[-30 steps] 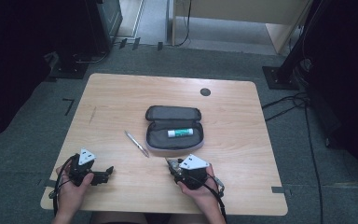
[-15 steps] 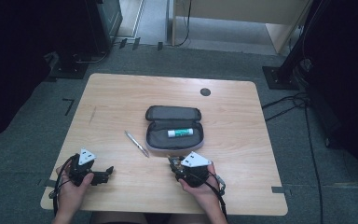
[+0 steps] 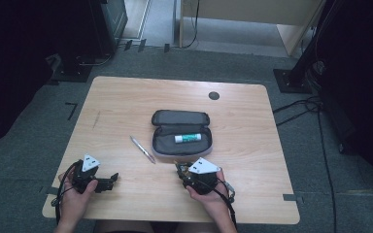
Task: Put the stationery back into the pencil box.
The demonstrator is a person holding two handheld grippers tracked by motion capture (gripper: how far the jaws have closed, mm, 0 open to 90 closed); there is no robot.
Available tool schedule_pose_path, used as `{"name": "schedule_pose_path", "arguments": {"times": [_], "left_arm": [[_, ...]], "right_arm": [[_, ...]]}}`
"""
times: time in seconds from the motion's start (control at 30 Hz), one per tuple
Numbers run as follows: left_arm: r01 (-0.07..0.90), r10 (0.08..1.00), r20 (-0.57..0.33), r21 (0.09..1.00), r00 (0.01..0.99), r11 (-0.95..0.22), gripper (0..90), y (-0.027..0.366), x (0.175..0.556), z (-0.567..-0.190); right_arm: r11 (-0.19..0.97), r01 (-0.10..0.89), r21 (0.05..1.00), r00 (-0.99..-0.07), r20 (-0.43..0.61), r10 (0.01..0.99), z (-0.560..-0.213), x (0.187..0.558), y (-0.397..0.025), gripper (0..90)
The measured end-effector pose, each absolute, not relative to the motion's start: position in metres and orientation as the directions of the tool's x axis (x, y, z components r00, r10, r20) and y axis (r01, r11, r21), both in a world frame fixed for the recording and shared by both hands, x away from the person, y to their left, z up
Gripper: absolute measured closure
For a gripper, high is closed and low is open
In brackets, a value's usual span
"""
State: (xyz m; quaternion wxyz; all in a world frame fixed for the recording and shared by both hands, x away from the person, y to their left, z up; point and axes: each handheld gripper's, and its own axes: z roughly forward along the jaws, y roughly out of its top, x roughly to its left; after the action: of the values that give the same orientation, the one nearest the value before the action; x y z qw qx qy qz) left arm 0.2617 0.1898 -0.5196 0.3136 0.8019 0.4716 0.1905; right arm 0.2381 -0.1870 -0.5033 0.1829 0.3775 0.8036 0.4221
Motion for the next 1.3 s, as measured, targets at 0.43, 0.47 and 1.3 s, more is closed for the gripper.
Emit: {"name": "schedule_pose_path", "arguments": {"times": [0.43,0.47,1.3], "left_arm": [[0.637,0.876,0.010,0.683,0.483,-0.359,0.0,0.190,0.262,-0.520],[0.637,0.876,0.010,0.683,0.483,-0.358,0.0,0.190,0.262,-0.520],[0.637,0.876,0.010,0.683,0.483,-0.359,0.0,0.190,0.262,-0.520]], "right_arm": [[0.334,0.440,0.834,-0.641,0.030,0.767,-0.490,0.246,-0.192,51.7],[0.321,0.442,0.838,-0.636,0.040,0.770,-0.487,0.249,-0.193,51.7],[0.293,0.491,0.820,-0.560,0.039,0.828,-0.471,0.334,-0.199,51.7]]}}
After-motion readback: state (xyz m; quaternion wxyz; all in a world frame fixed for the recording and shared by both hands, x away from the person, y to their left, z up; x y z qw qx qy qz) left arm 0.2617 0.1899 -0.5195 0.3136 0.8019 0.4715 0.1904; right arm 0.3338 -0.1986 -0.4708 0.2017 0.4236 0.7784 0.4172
